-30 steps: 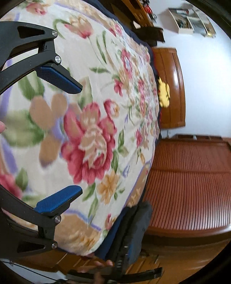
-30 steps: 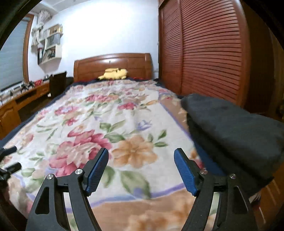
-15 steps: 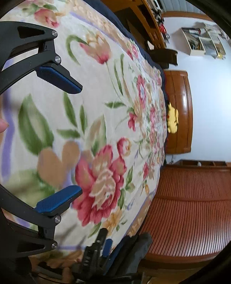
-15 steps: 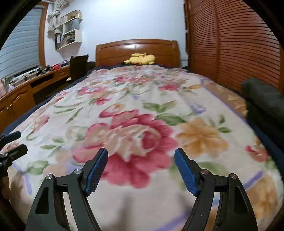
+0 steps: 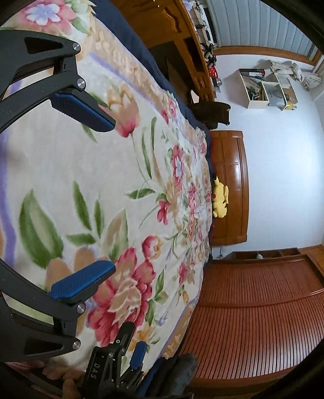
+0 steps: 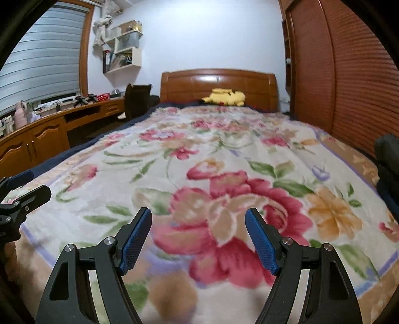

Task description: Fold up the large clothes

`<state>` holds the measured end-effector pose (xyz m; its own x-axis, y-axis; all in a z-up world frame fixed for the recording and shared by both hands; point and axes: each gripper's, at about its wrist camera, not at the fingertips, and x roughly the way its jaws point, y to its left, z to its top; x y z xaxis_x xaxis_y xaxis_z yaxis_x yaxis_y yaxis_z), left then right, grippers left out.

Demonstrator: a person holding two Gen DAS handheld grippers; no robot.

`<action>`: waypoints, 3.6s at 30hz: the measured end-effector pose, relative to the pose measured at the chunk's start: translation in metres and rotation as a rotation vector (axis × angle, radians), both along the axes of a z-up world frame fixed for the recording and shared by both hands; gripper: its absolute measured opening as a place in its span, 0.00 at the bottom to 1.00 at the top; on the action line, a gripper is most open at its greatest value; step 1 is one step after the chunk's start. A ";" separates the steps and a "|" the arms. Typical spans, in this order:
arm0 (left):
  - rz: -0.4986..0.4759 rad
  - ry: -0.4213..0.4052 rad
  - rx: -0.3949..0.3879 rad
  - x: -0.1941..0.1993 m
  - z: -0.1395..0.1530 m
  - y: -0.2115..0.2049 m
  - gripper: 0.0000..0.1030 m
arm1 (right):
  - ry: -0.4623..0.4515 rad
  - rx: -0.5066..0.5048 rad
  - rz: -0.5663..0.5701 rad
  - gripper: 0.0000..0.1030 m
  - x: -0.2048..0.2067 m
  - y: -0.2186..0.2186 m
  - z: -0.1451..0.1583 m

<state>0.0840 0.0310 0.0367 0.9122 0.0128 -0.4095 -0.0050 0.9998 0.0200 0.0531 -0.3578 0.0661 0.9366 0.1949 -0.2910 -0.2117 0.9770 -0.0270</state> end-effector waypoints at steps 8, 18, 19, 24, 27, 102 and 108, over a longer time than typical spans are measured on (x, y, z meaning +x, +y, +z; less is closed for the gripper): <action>0.012 -0.022 -0.007 -0.010 0.004 -0.003 1.00 | -0.087 0.019 0.024 0.77 -0.012 0.004 -0.011; 0.041 -0.054 -0.035 -0.021 0.006 0.007 1.00 | -0.135 0.014 0.022 0.77 -0.017 0.010 -0.025; 0.042 -0.051 -0.039 -0.020 0.006 0.008 1.00 | -0.134 0.017 0.021 0.77 -0.015 0.010 -0.025; 0.043 -0.042 -0.042 -0.019 0.003 0.010 1.00 | -0.135 0.024 0.011 0.77 -0.013 0.012 -0.026; 0.043 -0.042 -0.041 -0.019 0.002 0.010 1.00 | -0.132 0.026 0.008 0.77 -0.011 0.014 -0.027; 0.042 -0.044 -0.035 -0.020 0.001 0.007 1.00 | -0.136 0.037 0.005 0.77 -0.008 0.004 -0.028; 0.043 -0.044 -0.034 -0.020 0.001 0.007 1.00 | -0.137 0.038 0.005 0.77 -0.008 0.004 -0.028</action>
<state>0.0643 0.0377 0.0374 0.9284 0.0393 -0.3696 -0.0484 0.9987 -0.0154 0.0452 -0.3539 0.0382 0.9660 0.2081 -0.1531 -0.2135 0.9768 -0.0191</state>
